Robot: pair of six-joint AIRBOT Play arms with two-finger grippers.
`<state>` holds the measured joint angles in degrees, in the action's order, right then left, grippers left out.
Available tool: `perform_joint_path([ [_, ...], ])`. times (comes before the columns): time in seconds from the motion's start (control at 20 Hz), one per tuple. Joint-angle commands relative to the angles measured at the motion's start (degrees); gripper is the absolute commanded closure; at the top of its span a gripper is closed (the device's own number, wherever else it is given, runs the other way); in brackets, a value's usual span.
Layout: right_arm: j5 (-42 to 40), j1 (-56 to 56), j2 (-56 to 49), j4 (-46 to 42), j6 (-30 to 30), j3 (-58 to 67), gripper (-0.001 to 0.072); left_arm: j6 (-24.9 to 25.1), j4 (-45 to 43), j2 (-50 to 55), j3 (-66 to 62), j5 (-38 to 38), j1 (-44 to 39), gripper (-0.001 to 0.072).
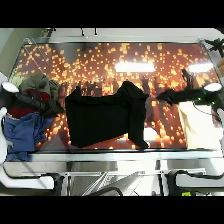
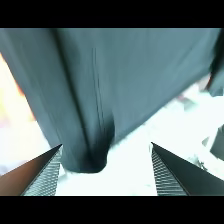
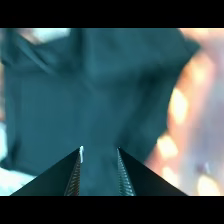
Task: Fold the shirts.
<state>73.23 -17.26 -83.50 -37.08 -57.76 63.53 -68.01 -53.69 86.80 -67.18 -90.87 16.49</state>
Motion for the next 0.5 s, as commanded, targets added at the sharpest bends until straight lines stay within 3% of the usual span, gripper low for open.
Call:
perform_joint_path([
  [0.0, -1.7, -2.8, 6.5, -6.4, -2.7, -12.9, 0.0437, -1.6, -2.3, -14.3, 25.1, 6.6, 0.2, 0.0109],
  [0.2, -7.5, -2.4, 6.9, -4.5, 0.8, -23.2, 0.0437, -2.6, -1.7, -23.4, 41.1, 13.7, 0.1, 0.0109],
  [0.45, -8.7, -2.3, 6.5, -3.6, 2.1, -23.8, 0.0437, -1.0, 3.7, -29.7, 46.2, 18.2, -0.5, 0.0110],
])
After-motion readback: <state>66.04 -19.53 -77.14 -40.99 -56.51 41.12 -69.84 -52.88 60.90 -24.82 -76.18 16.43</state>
